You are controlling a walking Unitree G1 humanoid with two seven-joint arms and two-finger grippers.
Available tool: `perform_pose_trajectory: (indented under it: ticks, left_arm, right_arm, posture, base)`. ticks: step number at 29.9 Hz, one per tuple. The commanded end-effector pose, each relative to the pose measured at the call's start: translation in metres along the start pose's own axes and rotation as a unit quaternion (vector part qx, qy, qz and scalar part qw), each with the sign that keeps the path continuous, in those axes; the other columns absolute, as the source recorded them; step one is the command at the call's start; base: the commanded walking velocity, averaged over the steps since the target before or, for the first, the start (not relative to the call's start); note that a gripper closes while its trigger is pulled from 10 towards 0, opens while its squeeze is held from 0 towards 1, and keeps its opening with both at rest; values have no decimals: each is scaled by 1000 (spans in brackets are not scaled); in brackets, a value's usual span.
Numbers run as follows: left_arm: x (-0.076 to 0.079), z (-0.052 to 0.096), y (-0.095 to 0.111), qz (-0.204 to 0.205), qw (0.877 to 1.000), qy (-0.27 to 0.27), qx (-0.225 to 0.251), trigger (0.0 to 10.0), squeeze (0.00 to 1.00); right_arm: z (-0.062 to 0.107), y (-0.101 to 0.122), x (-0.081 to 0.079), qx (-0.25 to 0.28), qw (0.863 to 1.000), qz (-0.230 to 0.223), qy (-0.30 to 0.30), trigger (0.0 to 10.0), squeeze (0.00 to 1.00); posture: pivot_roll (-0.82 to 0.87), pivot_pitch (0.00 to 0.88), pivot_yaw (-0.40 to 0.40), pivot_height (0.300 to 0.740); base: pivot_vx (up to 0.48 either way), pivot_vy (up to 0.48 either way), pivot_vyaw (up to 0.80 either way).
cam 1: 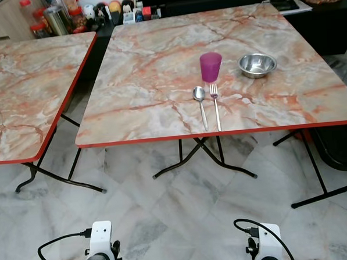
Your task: Setting the table
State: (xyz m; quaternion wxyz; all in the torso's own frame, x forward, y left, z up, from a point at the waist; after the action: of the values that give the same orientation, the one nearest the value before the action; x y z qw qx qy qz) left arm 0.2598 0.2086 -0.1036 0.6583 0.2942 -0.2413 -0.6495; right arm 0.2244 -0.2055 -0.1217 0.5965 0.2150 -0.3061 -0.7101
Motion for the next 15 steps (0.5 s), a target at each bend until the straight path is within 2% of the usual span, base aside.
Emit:
perform_pose_trajectory:
  ticks: [1, 9, 15]
  left_arm:
    - [-6, 1, -4, -4, 1000, 9, -11, 10000, 0]
    - [2, -1, -1, 6, 1000, 5, -5, 10000, 0]
    - [7, -1, 2, 10, 1000, 2, 0, 10000, 0]
  right_arm:
    - [1, -1, -1, 1, 1000, -3, 0, 10000, 0]
    - [0, 2, 5, 4, 999, 30, 9, 10000, 0]
    - [-2, 8, 12, 9, 1000, 24, 0, 10000, 0]
  posture:
    - [-142, 163, 101, 740]
    - [-149, 171, 74, 740]
    - [-160, 181, 62, 740]
  base:
    - [277, 0, 0]
    - [278, 0, 0]
    - [268, 0, 0]
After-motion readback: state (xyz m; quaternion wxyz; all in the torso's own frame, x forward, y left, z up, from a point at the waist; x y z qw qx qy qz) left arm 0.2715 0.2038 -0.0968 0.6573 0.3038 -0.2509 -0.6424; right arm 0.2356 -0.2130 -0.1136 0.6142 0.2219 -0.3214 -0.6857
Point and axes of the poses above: a point about 5 cm out from each wrist's last joint towards the gripper, its own z axis pointing back from the gripper into the wrist, its own y axis along the axis of the wrist's last joint, x = y × z, the point moved 6 cm from there along -z, pointing out of the wrist towards the gripper, and after that the axes turned 1 degree about -z, right-handed, at the moved point
